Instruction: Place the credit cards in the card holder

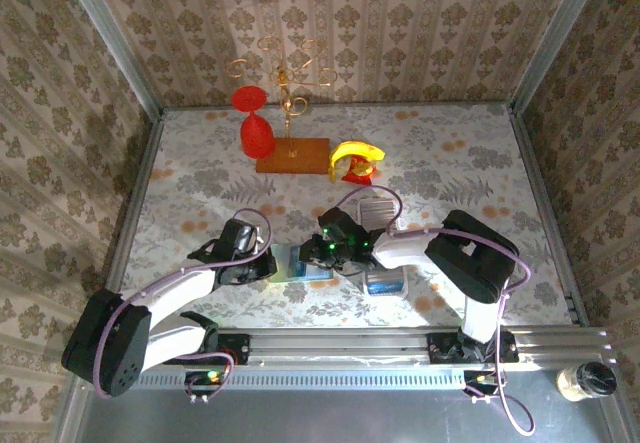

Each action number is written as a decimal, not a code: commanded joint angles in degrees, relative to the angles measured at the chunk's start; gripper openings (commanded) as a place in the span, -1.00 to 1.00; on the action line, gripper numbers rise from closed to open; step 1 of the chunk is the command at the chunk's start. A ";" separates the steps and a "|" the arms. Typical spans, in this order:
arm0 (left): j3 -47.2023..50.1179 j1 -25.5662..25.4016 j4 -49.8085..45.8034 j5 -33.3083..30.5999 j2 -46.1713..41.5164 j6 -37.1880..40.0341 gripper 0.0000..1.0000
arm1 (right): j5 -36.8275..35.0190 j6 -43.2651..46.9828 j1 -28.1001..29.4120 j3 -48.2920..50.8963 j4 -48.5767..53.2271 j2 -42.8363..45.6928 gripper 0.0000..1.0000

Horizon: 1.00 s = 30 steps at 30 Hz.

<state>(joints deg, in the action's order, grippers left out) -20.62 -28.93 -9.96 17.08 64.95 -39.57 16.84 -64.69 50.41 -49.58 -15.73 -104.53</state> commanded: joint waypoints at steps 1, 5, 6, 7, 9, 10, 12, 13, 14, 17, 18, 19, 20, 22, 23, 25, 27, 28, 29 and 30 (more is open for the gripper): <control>1.28 -0.83 -1.24 -0.55 0.88 0.55 -1.00 | -1.82 3.00 0.06 -2.17 9.24 0.05 -0.52; 1.37 -0.87 -1.18 -0.56 0.88 0.59 -1.00 | -2.77 4.95 0.35 -3.97 13.88 0.02 -0.44; 1.37 -0.87 -1.17 -0.56 0.88 0.55 -1.00 | -2.84 5.24 0.45 -4.43 14.54 -0.08 -0.44; 1.37 -0.92 -1.14 -0.56 0.88 0.59 -1.00 | -3.02 5.57 0.50 -4.72 15.15 -0.19 -0.46; 1.46 -0.96 -1.20 -0.61 0.88 0.48 -1.00 | -3.21 5.80 0.58 -5.13 15.29 -0.27 -0.52; 1.46 -0.96 -1.17 -0.58 0.88 0.46 -1.00 | -3.12 6.01 0.57 -5.32 15.29 -0.39 -0.55; 1.46 -0.96 -1.18 -0.56 0.80 0.46 -1.00 | -2.95 6.13 0.71 -5.95 15.59 -0.68 -0.61; 1.46 -0.96 -1.19 -0.64 0.79 0.42 -1.00 | -2.79 6.30 0.76 -6.34 15.63 -0.93 -0.65; 1.54 -0.96 -1.14 -0.64 0.79 0.46 -1.00 | -2.61 6.48 0.83 -6.73 15.72 -1.11 -0.66; 1.63 -1.04 -1.12 -0.65 0.74 0.42 -1.00 | -2.67 6.98 1.15 -7.88 16.43 -1.49 -0.69; 1.64 -1.04 -1.11 -0.65 0.71 0.38 -1.00 | -2.76 7.18 1.24 -8.19 16.81 -1.48 -0.68; 1.64 -1.04 -1.03 -0.65 0.71 0.42 -1.00 | -2.78 7.38 1.42 -8.66 17.00 -1.59 -0.68; 1.68 -1.04 -1.03 -0.65 0.70 0.37 -1.00 | -2.86 7.57 1.51 -9.03 17.39 -1.71 -0.67; 1.67 -1.09 -1.02 -0.56 0.62 0.37 -1.00 | -2.87 7.81 1.79 -9.75 17.92 -1.95 -0.67; 1.73 -1.12 -1.03 -0.62 0.62 0.42 -1.00 | -2.87 7.92 1.88 -10.19 18.23 -2.15 -0.67; 1.67 -1.11 -0.90 -0.57 0.62 0.37 -1.00 | -2.73 8.05 2.19 -11.00 18.70 -2.78 -0.66; 1.64 -1.13 -0.86 -0.56 0.64 0.32 -1.00 | -2.78 8.10 2.42 -11.88 19.18 -3.40 -0.65; 1.64 -1.13 -0.81 -0.54 0.62 0.29 -1.00 | -2.86 8.11 2.50 -12.36 19.47 -3.63 -0.65; 1.72 -1.13 -0.55 -0.15 0.53 0.33 -1.00 | -3.08 8.09 2.58 -12.75 20.03 -3.81 -0.65; 1.73 -1.13 -0.34 0.12 0.45 0.24 -1.00 | -3.31 8.10 2.67 -13.07 20.55 -3.88 -0.63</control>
<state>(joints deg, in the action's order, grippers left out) -20.58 -29.23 -9.78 16.69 64.93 -39.59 14.83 -57.52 52.45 -60.75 2.04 -107.61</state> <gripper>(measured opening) 0.050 0.179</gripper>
